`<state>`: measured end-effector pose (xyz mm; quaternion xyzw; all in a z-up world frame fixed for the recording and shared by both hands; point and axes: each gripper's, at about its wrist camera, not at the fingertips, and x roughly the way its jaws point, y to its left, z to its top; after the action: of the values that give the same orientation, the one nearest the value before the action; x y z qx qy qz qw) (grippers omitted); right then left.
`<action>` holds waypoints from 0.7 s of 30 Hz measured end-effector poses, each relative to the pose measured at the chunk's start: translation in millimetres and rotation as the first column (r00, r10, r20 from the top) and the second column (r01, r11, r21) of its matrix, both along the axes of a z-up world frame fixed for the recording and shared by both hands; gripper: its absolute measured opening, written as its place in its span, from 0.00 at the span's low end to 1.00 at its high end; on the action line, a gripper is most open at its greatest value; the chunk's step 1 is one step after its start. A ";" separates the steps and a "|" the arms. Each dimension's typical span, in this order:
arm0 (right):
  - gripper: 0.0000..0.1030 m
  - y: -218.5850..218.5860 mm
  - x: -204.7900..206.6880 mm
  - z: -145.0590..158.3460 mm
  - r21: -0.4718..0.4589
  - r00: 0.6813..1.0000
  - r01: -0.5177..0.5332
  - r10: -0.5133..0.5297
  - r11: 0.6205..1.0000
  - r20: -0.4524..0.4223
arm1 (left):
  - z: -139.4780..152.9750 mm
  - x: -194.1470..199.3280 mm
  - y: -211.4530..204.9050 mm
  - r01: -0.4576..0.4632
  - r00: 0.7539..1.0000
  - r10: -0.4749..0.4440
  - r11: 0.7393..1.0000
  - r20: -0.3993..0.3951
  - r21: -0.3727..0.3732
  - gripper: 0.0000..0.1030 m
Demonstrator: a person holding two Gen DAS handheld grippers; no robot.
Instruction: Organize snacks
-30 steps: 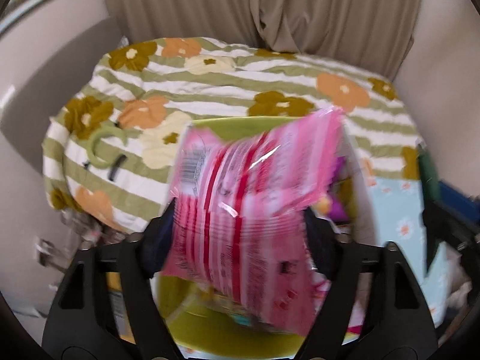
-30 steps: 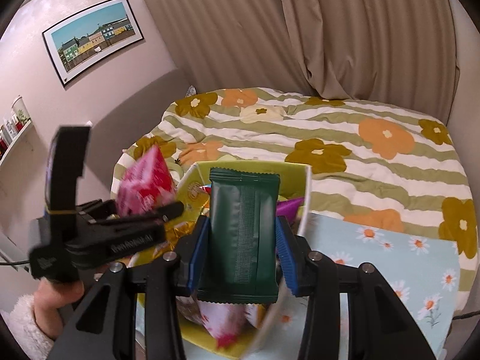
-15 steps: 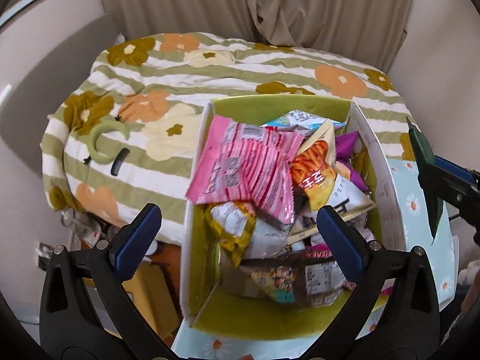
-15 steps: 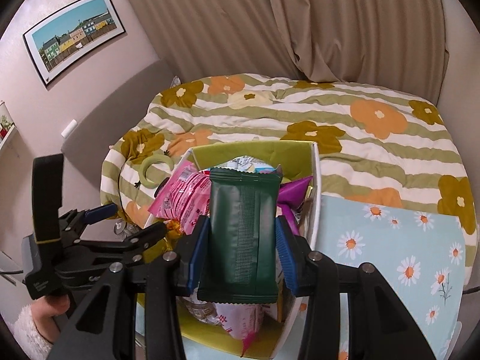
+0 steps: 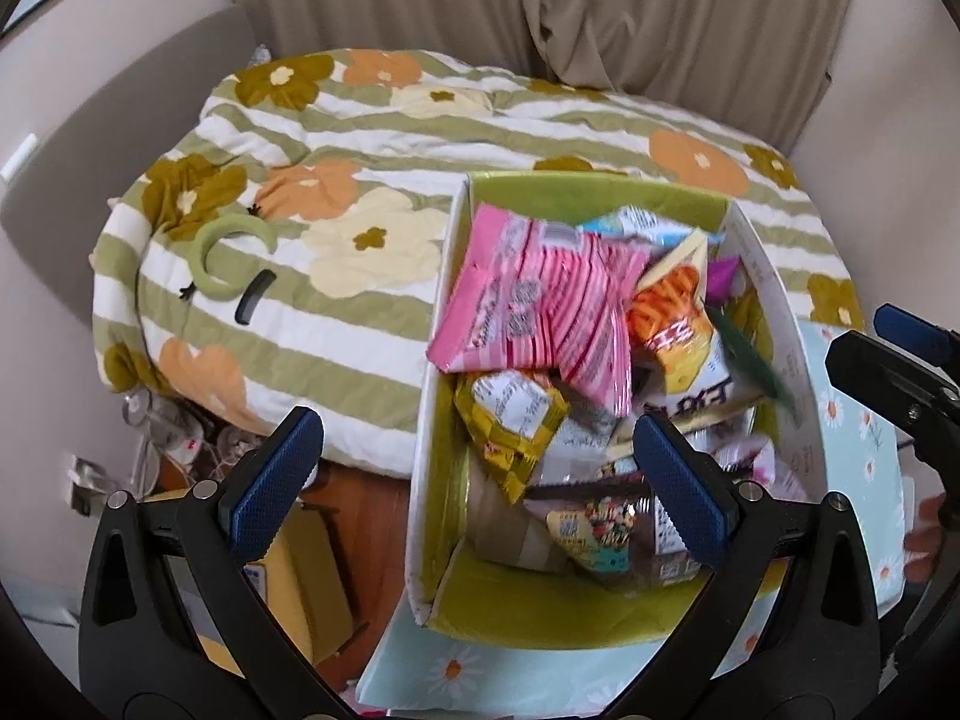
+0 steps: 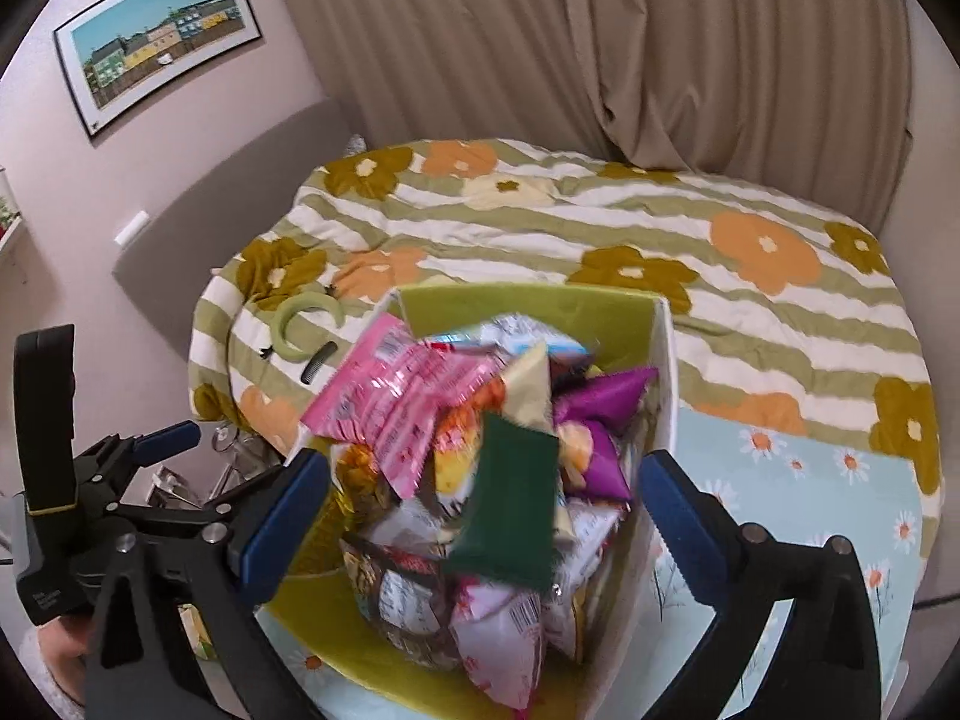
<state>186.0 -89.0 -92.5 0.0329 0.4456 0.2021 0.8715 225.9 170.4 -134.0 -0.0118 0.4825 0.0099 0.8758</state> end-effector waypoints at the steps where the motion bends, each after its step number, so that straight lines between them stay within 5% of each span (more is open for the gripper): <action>1: 0.99 -0.9 -1.3 -2.0 -0.014 1.000 0.011 -0.011 1.000 -0.009 | -1.3 -0.9 -1.7 0.006 1.000 -0.006 1.000 0.001 0.006 1.00; 10: 0.99 -19.0 -19.3 -3.8 -0.013 0.999 0.037 -0.037 0.999 -0.009 | 8.3 -16.5 -12.4 -0.006 0.999 0.006 1.000 0.034 0.012 1.00; 21: 0.99 -67.7 -73.6 45.6 -0.013 0.987 0.104 -0.102 0.994 0.121 | 72.4 -80.8 -53.5 -0.002 0.979 -0.002 1.000 0.202 0.021 1.00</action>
<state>112.4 -156.7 -46.9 0.0352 0.3919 0.1540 0.9063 145.1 116.8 -61.6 -0.0035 0.3910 0.0139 0.9203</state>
